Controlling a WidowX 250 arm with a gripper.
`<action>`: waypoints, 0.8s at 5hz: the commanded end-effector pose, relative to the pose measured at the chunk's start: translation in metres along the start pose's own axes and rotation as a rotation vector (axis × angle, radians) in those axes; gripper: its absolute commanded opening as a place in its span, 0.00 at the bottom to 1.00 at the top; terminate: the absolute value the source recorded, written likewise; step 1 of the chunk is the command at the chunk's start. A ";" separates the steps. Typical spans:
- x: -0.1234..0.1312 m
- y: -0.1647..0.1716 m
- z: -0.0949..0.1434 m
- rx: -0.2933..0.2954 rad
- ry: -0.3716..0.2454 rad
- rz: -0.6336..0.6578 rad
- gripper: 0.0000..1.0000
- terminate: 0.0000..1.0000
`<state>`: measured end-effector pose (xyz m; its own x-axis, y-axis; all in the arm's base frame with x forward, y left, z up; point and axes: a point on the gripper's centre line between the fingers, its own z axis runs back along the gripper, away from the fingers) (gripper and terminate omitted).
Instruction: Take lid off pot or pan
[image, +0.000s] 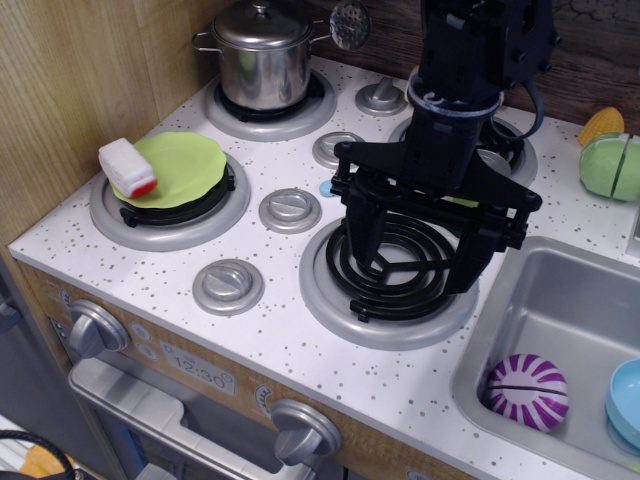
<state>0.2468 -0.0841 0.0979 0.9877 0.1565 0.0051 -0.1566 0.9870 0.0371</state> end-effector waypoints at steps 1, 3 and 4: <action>0.000 0.000 0.000 0.000 0.000 0.000 1.00 0.00; 0.048 0.056 0.002 0.126 -0.200 0.082 1.00 0.00; 0.082 0.087 0.012 0.183 -0.306 0.097 1.00 0.00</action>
<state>0.3251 0.0317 0.1085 0.9239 0.1953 0.3289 -0.2727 0.9393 0.2084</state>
